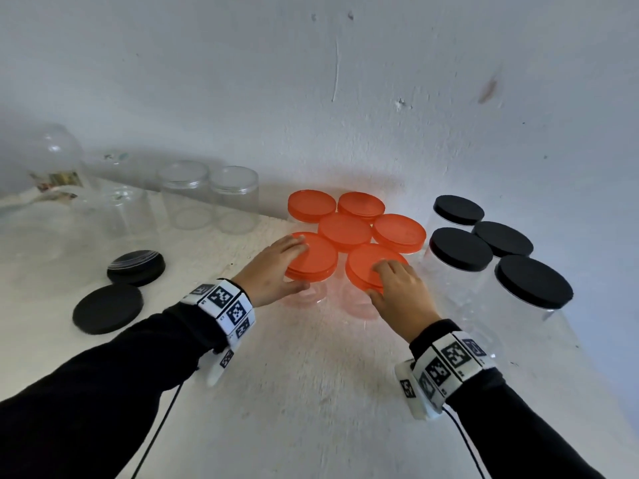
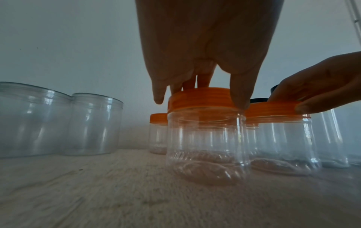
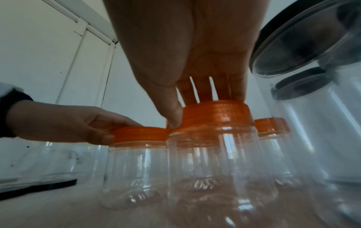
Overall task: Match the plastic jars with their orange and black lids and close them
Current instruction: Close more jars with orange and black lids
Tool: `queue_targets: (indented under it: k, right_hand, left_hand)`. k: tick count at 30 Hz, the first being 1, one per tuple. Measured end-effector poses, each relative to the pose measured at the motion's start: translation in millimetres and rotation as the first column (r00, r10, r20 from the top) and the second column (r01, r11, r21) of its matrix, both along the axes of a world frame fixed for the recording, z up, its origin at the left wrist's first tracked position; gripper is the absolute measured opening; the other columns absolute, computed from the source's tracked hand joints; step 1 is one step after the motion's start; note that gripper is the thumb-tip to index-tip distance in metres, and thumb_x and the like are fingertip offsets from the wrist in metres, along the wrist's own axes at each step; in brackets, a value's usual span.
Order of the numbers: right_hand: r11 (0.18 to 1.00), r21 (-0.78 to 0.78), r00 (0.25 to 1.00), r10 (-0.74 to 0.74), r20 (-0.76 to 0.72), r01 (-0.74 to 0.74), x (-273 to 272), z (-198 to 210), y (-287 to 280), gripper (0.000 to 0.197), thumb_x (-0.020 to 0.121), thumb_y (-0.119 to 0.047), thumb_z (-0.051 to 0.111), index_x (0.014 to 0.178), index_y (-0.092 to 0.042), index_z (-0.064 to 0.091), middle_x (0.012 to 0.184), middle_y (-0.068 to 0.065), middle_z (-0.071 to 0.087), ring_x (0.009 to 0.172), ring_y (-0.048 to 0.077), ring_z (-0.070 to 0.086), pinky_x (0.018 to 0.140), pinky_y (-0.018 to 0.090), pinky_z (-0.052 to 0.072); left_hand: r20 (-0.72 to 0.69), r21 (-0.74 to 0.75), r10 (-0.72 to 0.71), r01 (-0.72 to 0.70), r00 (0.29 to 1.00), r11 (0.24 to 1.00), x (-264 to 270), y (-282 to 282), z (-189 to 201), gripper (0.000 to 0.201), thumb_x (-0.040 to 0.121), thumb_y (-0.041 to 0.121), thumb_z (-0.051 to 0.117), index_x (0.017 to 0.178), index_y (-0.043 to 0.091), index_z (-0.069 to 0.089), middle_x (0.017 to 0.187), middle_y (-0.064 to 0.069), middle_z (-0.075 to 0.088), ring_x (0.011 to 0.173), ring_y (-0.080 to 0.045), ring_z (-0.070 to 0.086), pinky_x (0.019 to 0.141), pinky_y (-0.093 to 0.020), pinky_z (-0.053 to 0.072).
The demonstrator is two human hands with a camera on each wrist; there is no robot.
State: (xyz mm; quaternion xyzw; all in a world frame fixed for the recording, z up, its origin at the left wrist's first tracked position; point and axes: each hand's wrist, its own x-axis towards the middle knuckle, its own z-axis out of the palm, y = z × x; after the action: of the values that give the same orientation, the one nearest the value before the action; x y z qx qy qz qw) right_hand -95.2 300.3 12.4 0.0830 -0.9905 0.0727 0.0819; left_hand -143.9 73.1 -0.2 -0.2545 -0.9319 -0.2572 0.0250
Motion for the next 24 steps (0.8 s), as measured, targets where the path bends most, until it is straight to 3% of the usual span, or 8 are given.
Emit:
queue_targets:
  k: [3,6,10,13,16,20,22,24]
  right_hand:
    - [0.998,0.024,0.998,-0.052,0.041,0.051,2.1,9.6,-5.8,0.041,0.093,-0.029,0.049,0.128,-0.01,0.041,0.131,0.005,0.048,0.123,0.023,0.041,0.101,0.032,0.034]
    - [0.999,0.046,1.0,-0.026,0.012,0.025,4.9,18.2,-19.5,0.042,0.092,-0.034,0.048,0.129,-0.014,0.042,0.131,0.003,0.05,0.122,0.023,0.043,0.101,0.034,0.034]
    - [0.985,-0.059,0.981,0.157,-0.116,-0.164,8.6,32.5,-58.9,0.037,0.087,-0.025,0.06,0.121,-0.011,0.055,0.121,0.005,0.059,0.112,0.027,0.052,0.089,0.037,0.041]
    - [0.946,-0.104,0.949,0.298,-0.1,-0.308,6.9,40.6,-105.8,0.037,0.089,-0.027,0.058,0.124,-0.013,0.053,0.122,0.002,0.057,0.113,0.023,0.052,0.081,0.033,0.042]
    - [0.885,-0.133,0.894,0.435,-0.111,-0.447,-1.1,45.0,-163.8,0.038,0.09,-0.031,0.057,0.125,-0.017,0.052,0.124,-0.004,0.055,0.114,0.017,0.051,0.084,0.031,0.044]
    - [0.827,-0.161,0.842,0.529,-0.104,-0.539,-11.0,47.0,-237.7,0.04,0.088,-0.029,0.061,0.124,-0.017,0.052,0.126,-0.005,0.052,0.116,0.017,0.048,0.082,0.027,0.041]
    - [0.812,-0.154,0.826,0.549,-0.126,-0.563,-18.9,45.8,-272.4,0.041,0.085,-0.028,0.063,0.123,-0.015,0.052,0.128,-0.003,0.05,0.116,0.018,0.046,0.078,0.023,0.037]
    - [0.823,-0.168,0.839,0.527,-0.135,-0.543,-29.3,43.4,-303.4,0.047,0.083,-0.029,0.065,0.126,-0.016,0.05,0.133,-0.002,0.045,0.12,0.018,0.042,0.082,0.022,0.037]
  left_hand:
    - [-0.027,0.044,0.02,-0.019,0.999,0.999,10.7,-6.4,7.1,0.068,0.088,0.035,0.058,0.144,0.012,0.027,0.153,0.0,0.02,0.141,-0.013,0.011,0.111,-0.024,0.012]
    - [-0.052,0.125,0.068,-0.061,0.996,0.99,24.3,-27.2,11.6,0.057,0.089,0.031,0.058,0.139,0.013,0.037,0.144,-0.002,0.037,0.133,-0.011,0.027,0.103,-0.015,0.019]
    - [-0.098,0.182,0.126,-0.107,0.987,0.978,43.2,-71.0,14.9,0.04,0.089,0.035,0.057,0.125,0.018,0.053,0.126,0.005,0.053,0.12,-0.007,0.043,0.097,-0.018,0.032]
    - [-0.131,0.249,0.191,-0.154,0.973,0.956,58.7,-116.0,21.1,0.047,0.082,0.051,0.047,0.113,0.019,0.061,0.11,0.012,0.058,0.106,-0.001,0.049,0.091,-0.018,0.038]
    - [-0.188,0.339,0.297,-0.222,0.936,0.914,70.2,-172.8,23.5,0.037,0.081,0.042,0.05,0.101,0.015,0.065,0.094,0.013,0.059,0.091,-0.002,0.053,0.081,-0.014,0.042]
    - [-0.224,0.333,0.458,-0.374,0.86,0.866,75.1,-246.9,22.5,0.026,0.081,0.025,0.063,0.105,0.014,0.061,0.1,0.004,0.057,0.09,0.0,0.043,0.078,-0.003,0.032]
    - [-0.203,0.321,0.525,-0.451,0.826,0.833,72.4,-282.1,18.0,0.037,0.079,0.02,0.07,0.113,0.015,0.056,0.11,0.004,0.052,0.1,-0.003,0.04,0.082,-0.008,0.031]
    - [-0.146,0.319,0.577,-0.513,0.804,0.797,66.3,-311.6,13.9,0.05,0.076,0.022,0.073,0.12,0.013,0.051,0.117,0.004,0.045,0.11,-0.013,0.039,0.089,-0.02,0.032]
